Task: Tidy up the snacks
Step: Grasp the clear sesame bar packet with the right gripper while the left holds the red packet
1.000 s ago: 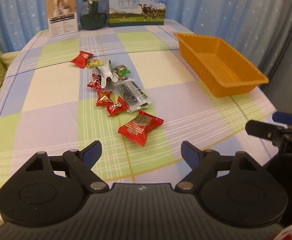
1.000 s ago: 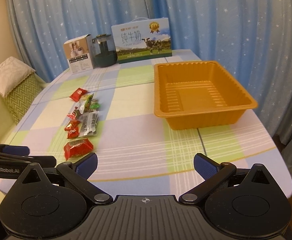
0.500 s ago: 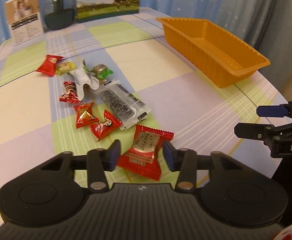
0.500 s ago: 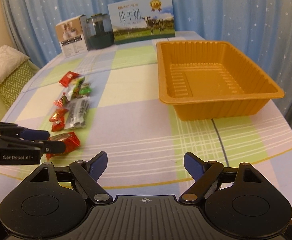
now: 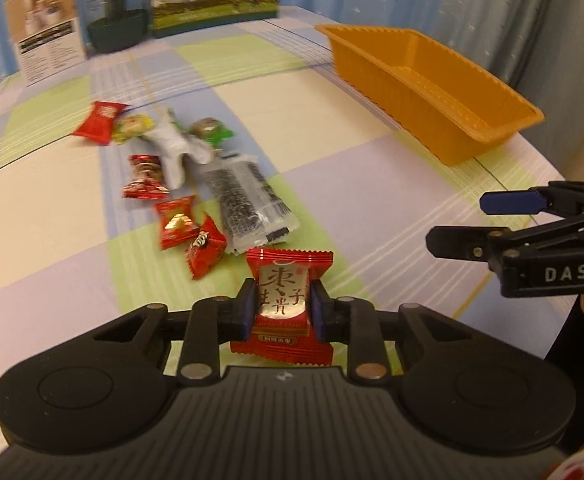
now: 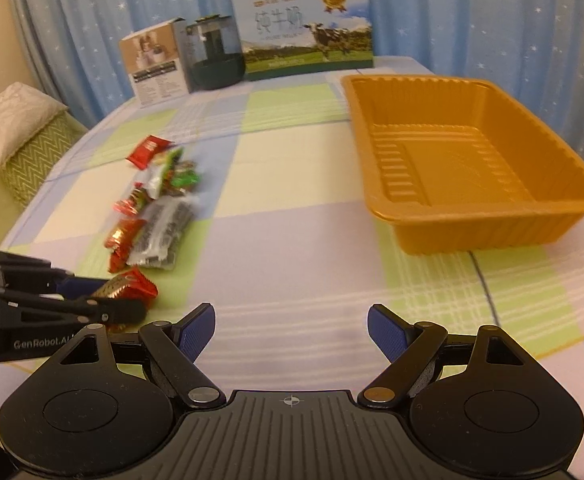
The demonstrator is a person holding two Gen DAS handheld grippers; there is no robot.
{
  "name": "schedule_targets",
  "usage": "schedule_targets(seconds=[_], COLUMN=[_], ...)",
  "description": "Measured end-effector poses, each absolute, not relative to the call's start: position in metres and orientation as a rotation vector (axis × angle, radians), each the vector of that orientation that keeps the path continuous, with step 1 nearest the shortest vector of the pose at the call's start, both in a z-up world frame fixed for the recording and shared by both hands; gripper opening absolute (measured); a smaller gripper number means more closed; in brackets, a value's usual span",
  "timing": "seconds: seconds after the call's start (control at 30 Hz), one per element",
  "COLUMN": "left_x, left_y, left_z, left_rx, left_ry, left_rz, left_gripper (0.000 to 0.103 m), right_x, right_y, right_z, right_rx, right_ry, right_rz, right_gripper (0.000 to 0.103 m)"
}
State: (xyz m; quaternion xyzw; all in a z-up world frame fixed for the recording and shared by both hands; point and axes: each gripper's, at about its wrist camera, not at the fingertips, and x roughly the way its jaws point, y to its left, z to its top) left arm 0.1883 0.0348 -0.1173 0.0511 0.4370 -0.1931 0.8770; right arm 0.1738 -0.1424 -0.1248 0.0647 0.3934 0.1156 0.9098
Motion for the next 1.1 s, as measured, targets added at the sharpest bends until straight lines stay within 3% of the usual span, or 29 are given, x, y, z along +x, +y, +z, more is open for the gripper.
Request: schedule_targets(seconds=[0.57,0.83,0.97,1.1], left_x=[0.184,0.185,0.185,0.183], left_y=[0.118,0.128,0.123,0.115], left_z=[-0.103,-0.105,-0.106,-0.107], left_rx=[-0.090,-0.150,-0.152,-0.149], left_ry=[0.835,0.820,0.820,0.826], left_rz=[-0.135,-0.100,-0.113,-0.135], left_gripper=[0.024,0.024,0.024,0.024], right_x=[0.242,0.258,0.251,0.239], right_y=[-0.052,-0.021,-0.022,-0.039], right_z=[-0.130,-0.149,-0.150,-0.149], right_rx=[0.189,0.057,-0.010,-0.041], right_ry=[0.794,0.812,0.785,0.780], right_rz=[0.382,0.373,0.395,0.364], right_gripper=[0.054,0.049,0.039,0.039])
